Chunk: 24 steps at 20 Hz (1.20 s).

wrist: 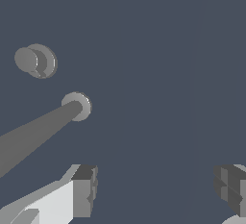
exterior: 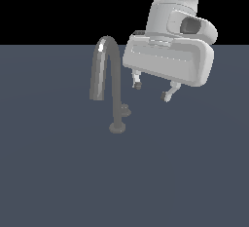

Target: Turn on the faucet by rotating a designated handle.

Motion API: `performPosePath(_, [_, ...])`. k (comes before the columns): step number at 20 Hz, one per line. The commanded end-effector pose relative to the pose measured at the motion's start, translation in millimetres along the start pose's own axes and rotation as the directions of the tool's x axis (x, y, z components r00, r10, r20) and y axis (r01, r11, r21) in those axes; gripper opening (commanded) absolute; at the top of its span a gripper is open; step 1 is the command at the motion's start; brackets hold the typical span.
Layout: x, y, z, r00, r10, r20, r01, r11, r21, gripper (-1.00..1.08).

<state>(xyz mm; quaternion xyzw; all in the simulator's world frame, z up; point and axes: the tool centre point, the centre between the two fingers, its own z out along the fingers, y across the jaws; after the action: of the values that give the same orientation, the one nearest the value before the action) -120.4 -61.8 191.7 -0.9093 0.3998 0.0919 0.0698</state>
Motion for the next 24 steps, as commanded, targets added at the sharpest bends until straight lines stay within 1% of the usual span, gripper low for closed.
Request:
performPosePath(1, [7.5,12.8,29.6,0.993,0.117,0.035,-0.117,0.993,0.01,0.91])
performPosePath(2, [24.6,-34.8,9.2,0.993,0.114,-0.017,-0.112,0.991,0.079,0.9])
performPosePath(3, [1.5,-62.1,36.4,0.996,0.091,-0.001,-0.091,0.994,0.063,0.9])
performPosePath(4, [8.3,-60.3,47.4,0.985,0.171,0.027,-0.173,0.982,0.072,0.82])
performPosePath(5, [-2.8,-96.7,56.0,0.995,0.104,0.009,-0.105,0.99,0.089,0.73])
performPosePath(6, [23.0,-107.4,59.0,0.98,0.199,0.0,-0.198,0.973,0.116,0.78])
performPosePath(7, [52.2,-69.5,46.3,0.956,0.292,-0.007,-0.288,0.947,0.143,0.78])
performPosePath(8, [35.3,-108.4,58.0,0.976,0.219,-0.008,-0.215,0.964,0.16,0.84])
performPosePath(9, [22.7,-99.9,54.3,0.961,0.265,0.072,-0.273,0.954,0.124,0.78])
performPosePath(10, [36.0,-93.3,70.6,0.952,0.286,0.106,-0.296,0.949,0.108,0.78])
performPosePath(11, [28.8,-112.4,79.3,0.954,0.259,0.152,-0.278,0.953,0.124,0.63])
performPosePath(12, [49.8,-98.7,77.1,0.92,0.344,0.188,-0.369,0.922,0.119,0.76])
performPosePath(13, [56.8,-92.6,79.0,0.913,0.359,0.195,-0.385,0.915,0.117,0.76])
performPosePath(14, [58.4,-102.2,86.2,0.877,0.415,0.241,-0.449,0.887,0.11,0.69])
performPosePath(15, [80.1,-88.3,93.8,0.857,0.459,0.235,-0.491,0.865,0.103,0.88])
performPosePath(16, [75.5,-97.4,103.3,0.885,0.377,0.273,-0.417,0.902,0.109,0.92])
performPosePath(17, [51.2,-128.7,120.1,0.891,0.322,0.319,-0.372,0.922,0.108,0.68])
performPosePath(18, [92.6,-102.5,117.3,0.891,0.34,0.301,-0.392,0.91,0.133,0.86])
performPosePath(19, [72.6,-108.3,124.5,0.908,0.266,0.322,-0.312,0.945,0.097,0.81])
performPosePath(20, [35.4,-140.8,147.4,0.918,0.193,0.346,-0.228,0.972,0.063,0.81])
performPosePath(21, [53.1,-148.6,150.3,0.898,0.245,0.367,-0.306,0.945,0.118,0.89])
performPosePath(22, [55.5,-145.9,148.7,0.896,0.248,0.368,-0.311,0.942,0.122,0.89])
performPosePath(23, [56.1,-115.6,170.3,0.861,0.27,0.432,-0.333,0.94,0.078,0.88])
performPosePath(24, [125.9,-49.0,189.1,0.887,0.308,0.344,-0.353,0.932,0.077,0.95])
